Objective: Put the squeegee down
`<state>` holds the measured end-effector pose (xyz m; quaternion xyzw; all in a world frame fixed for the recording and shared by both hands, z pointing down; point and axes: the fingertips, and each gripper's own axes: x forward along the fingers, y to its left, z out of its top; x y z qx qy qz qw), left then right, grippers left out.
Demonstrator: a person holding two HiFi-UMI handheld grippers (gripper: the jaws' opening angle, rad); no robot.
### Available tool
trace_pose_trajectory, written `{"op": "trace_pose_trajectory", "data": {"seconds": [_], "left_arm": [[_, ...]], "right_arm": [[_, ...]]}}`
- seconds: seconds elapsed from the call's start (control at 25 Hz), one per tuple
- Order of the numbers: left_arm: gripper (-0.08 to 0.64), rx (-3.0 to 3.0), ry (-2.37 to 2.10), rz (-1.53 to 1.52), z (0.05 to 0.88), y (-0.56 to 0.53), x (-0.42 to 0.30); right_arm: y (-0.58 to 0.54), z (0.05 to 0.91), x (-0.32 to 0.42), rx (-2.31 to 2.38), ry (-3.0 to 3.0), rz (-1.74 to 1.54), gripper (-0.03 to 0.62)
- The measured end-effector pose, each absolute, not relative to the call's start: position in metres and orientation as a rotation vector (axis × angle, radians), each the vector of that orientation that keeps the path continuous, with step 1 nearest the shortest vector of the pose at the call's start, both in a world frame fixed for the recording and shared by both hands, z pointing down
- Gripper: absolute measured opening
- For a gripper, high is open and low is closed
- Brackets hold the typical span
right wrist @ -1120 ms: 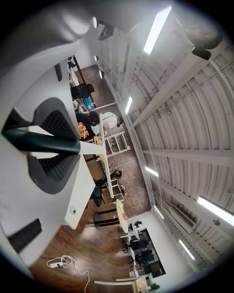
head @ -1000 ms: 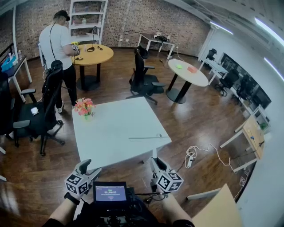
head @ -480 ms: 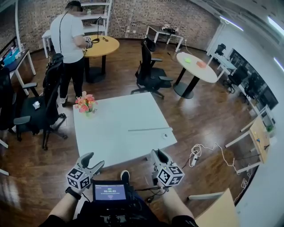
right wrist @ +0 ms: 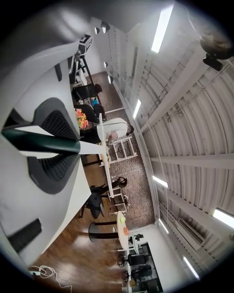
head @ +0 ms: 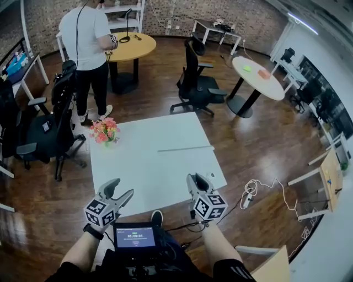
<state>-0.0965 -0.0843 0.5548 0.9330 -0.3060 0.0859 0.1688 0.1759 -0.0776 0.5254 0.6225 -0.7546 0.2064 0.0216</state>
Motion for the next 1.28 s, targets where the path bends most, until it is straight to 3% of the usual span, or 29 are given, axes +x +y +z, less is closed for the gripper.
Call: {"op": "trace_pose_trajectory", "data": {"seconds": [0.72, 1.28], "left_arm": [[0.305, 2.574, -0.918, 0.298, 0.594, -0.220, -0.019], [0.305, 2.486, -0.960, 0.377, 0.647, -0.279, 0.010]], "right_arm": [[-0.290, 0.622, 0.204, 1.728, -2.300, 0.684, 0.114], [-0.371, 0.730, 0.223, 1.660, -2.127, 0.781, 0.114]]}}
